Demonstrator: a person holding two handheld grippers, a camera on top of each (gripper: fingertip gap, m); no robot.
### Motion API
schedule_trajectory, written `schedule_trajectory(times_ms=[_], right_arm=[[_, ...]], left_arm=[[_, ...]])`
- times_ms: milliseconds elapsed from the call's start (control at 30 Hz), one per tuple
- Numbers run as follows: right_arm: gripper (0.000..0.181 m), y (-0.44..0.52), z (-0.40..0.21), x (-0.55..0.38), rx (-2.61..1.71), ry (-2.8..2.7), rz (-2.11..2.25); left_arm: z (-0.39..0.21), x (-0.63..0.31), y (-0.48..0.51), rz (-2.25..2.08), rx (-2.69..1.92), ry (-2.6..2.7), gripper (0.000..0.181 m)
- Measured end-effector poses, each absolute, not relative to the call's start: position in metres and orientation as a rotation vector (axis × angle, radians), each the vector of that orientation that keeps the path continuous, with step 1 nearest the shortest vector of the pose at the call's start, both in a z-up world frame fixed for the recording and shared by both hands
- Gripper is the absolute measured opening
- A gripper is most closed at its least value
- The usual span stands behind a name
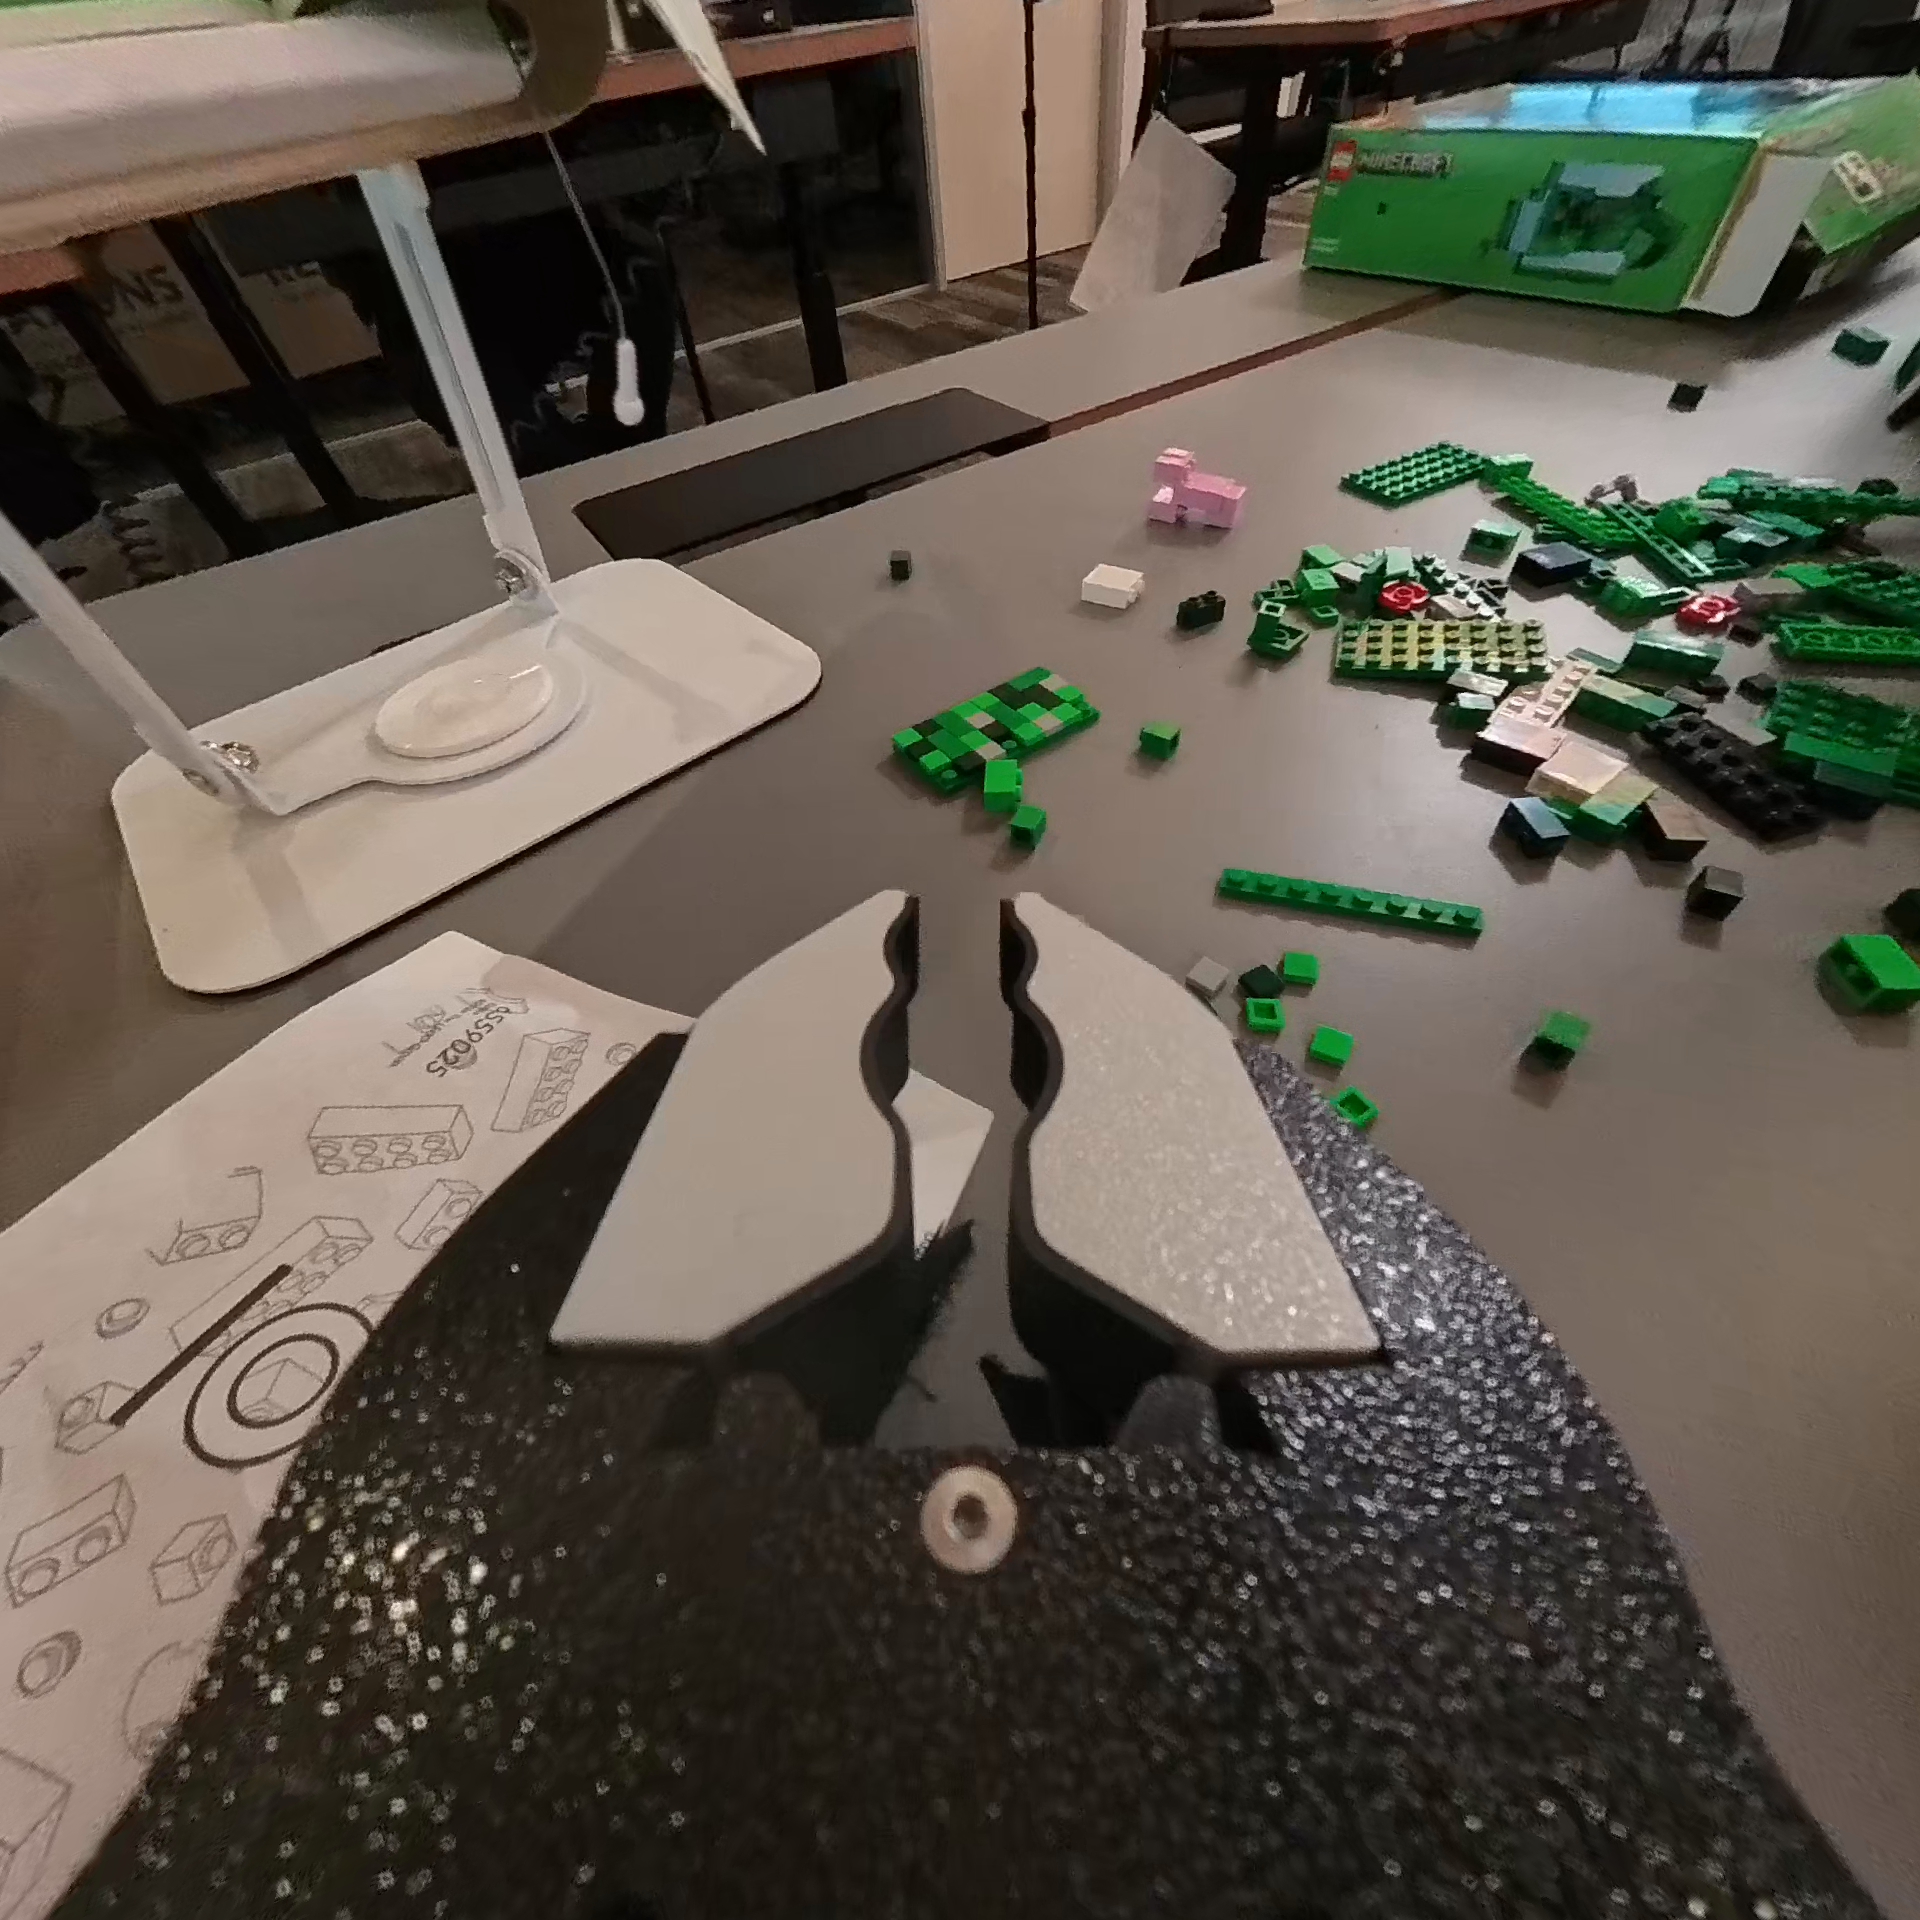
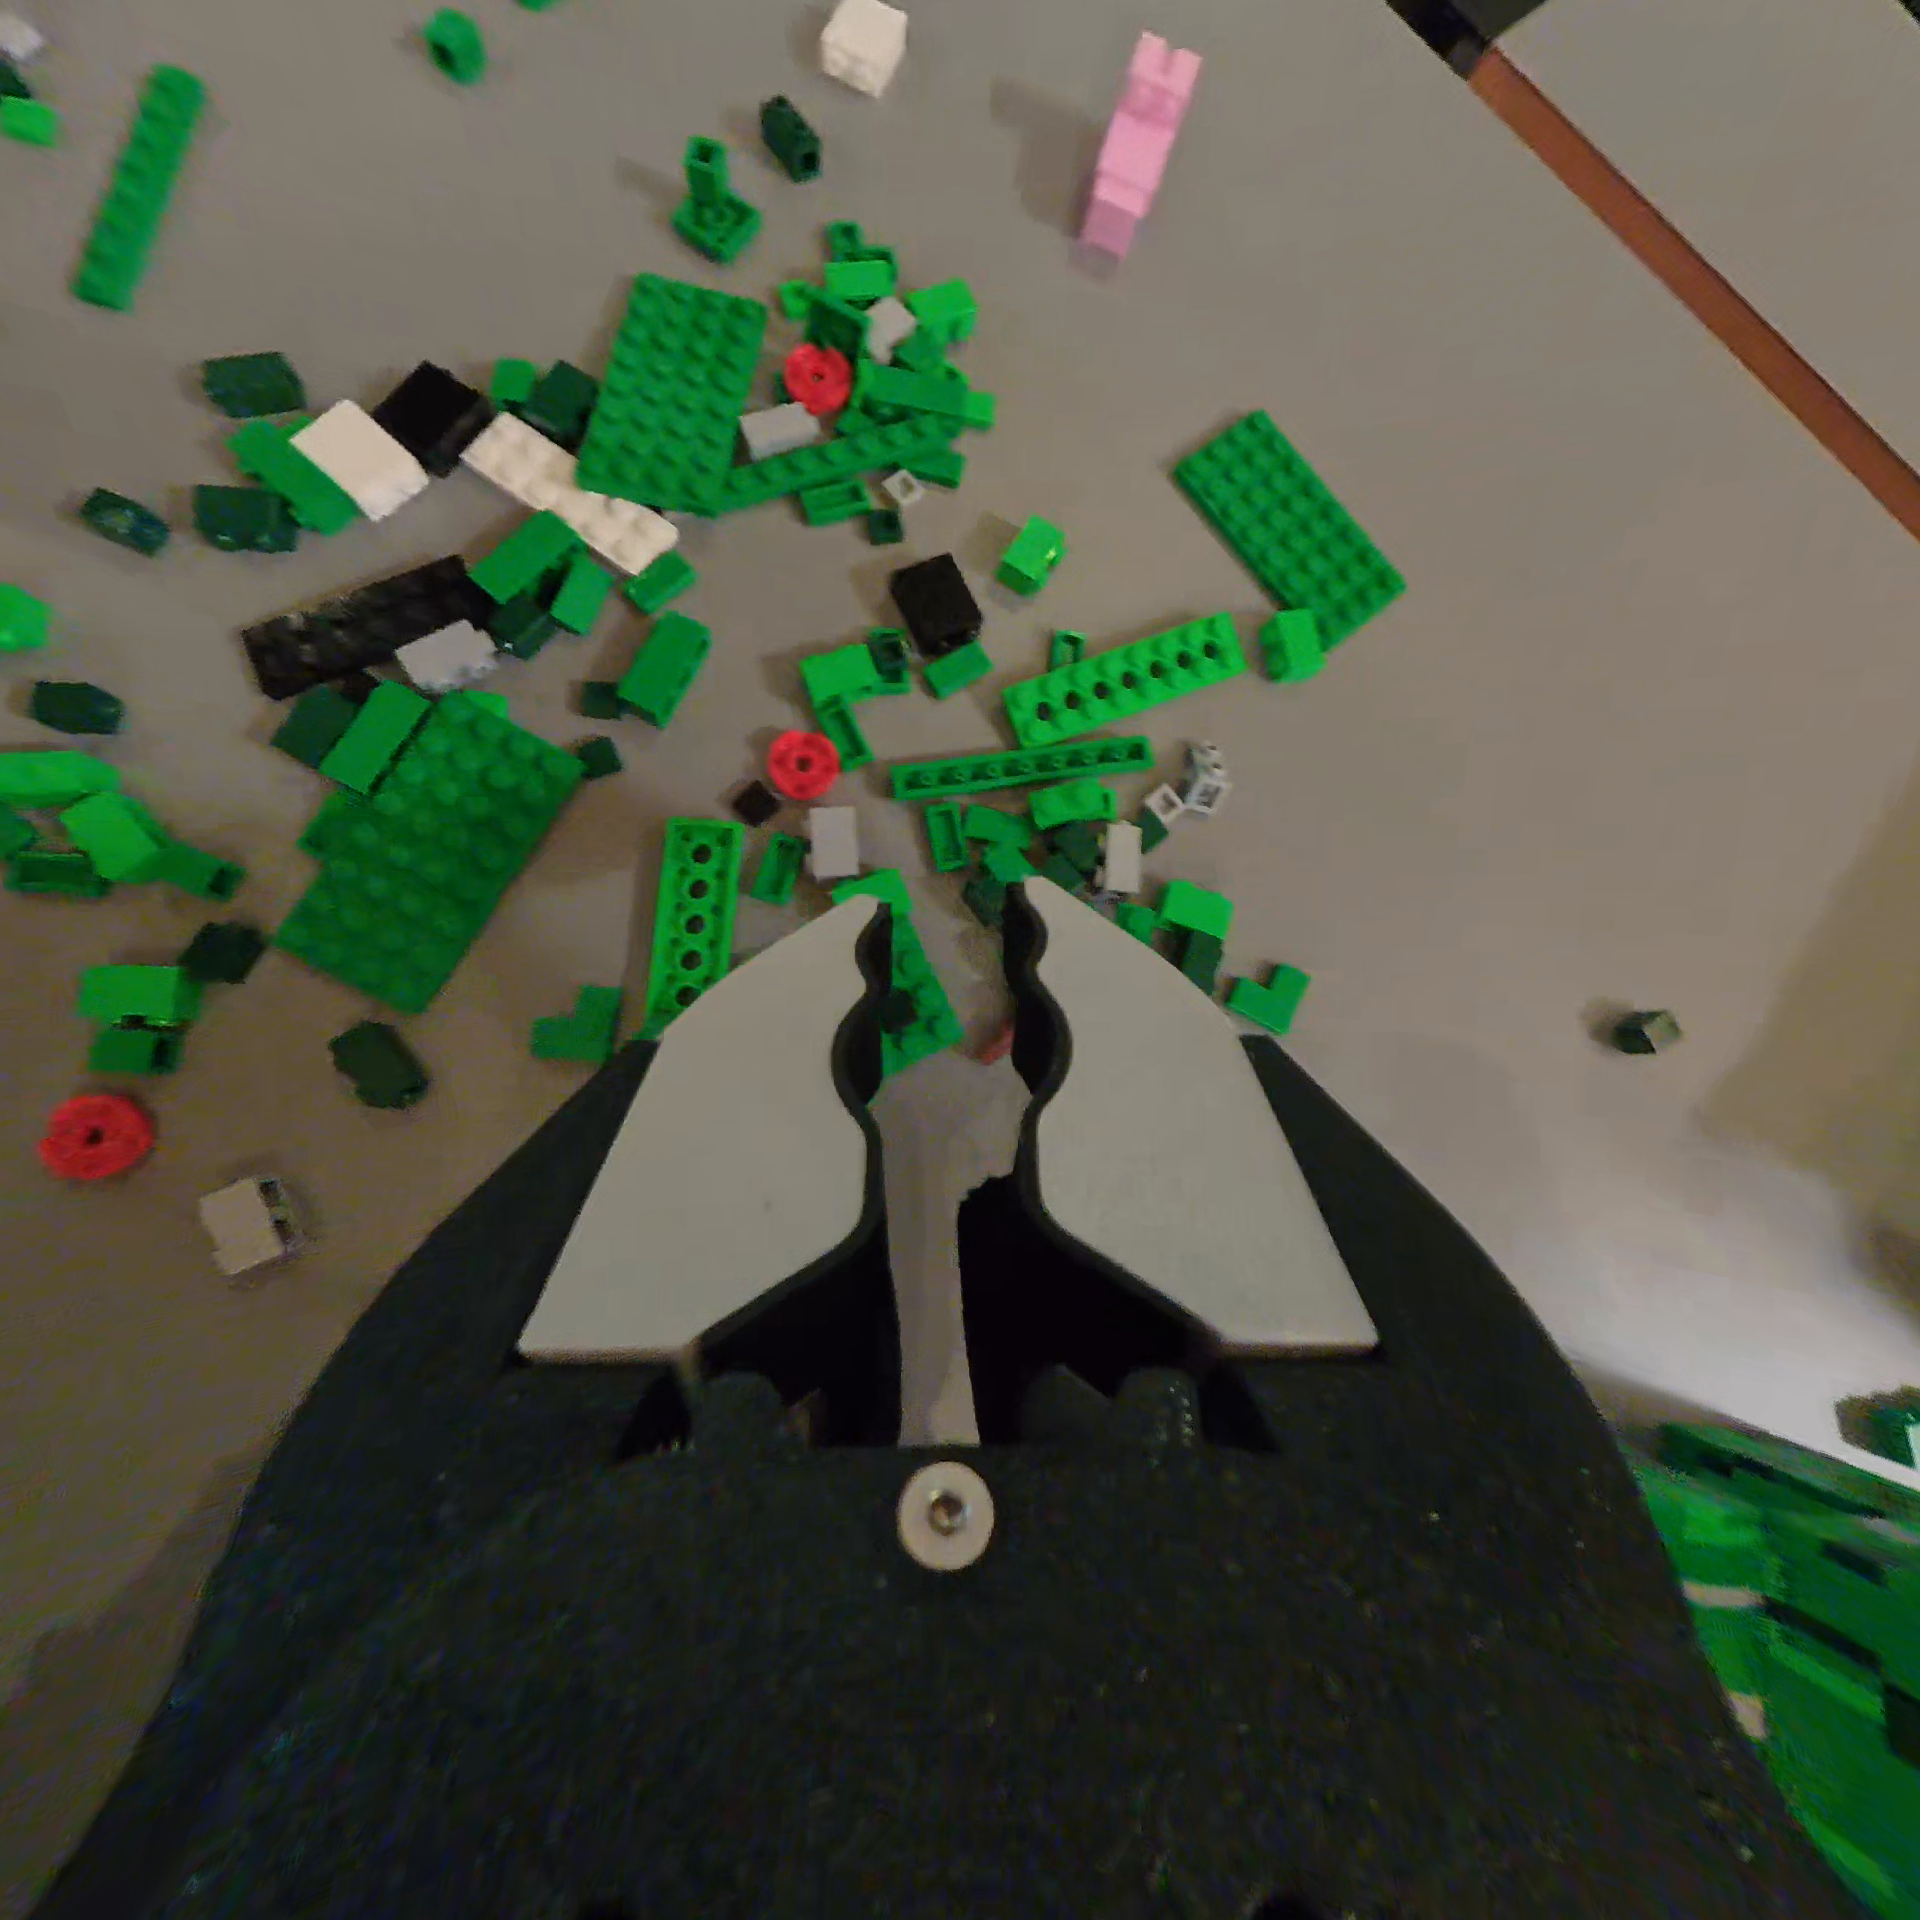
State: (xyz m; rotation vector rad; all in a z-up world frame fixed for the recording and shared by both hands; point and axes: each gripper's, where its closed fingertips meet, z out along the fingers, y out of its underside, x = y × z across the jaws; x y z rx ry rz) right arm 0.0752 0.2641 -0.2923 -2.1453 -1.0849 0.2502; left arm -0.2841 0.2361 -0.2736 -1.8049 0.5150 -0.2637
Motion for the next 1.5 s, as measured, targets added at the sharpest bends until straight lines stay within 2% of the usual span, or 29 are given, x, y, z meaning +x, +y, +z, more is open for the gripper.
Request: schedule_trajectory(times_ms=[667, 1033, 1367, 1500], right_arm=[[0.019, 0.270, -0.301, 0.147, -2.217, -0.886, 0.170], [0.017, 0.284, -0.323, 0.138, -2.263, -0.977, 0.221], [0.018, 0.261, -0.316, 0.111, -2.241, -0.976, 0.503], [0.019, 0.258, -0.330, 0.114, -2.333, -1.028, 0.371]], left_arm=[[-0.274, -0.284, 0.236, -0.285, -1.813, 0.511, 0.014], [-0.276, -0.283, 0.237, -0.294, -1.825, 0.515, 0.013], [-0.276, -0.283, 0.236, -0.300, -1.828, 0.523, 0.013], [-0.278, -0.282, 0.236, -0.296, -1.834, 0.530, 0.013]])
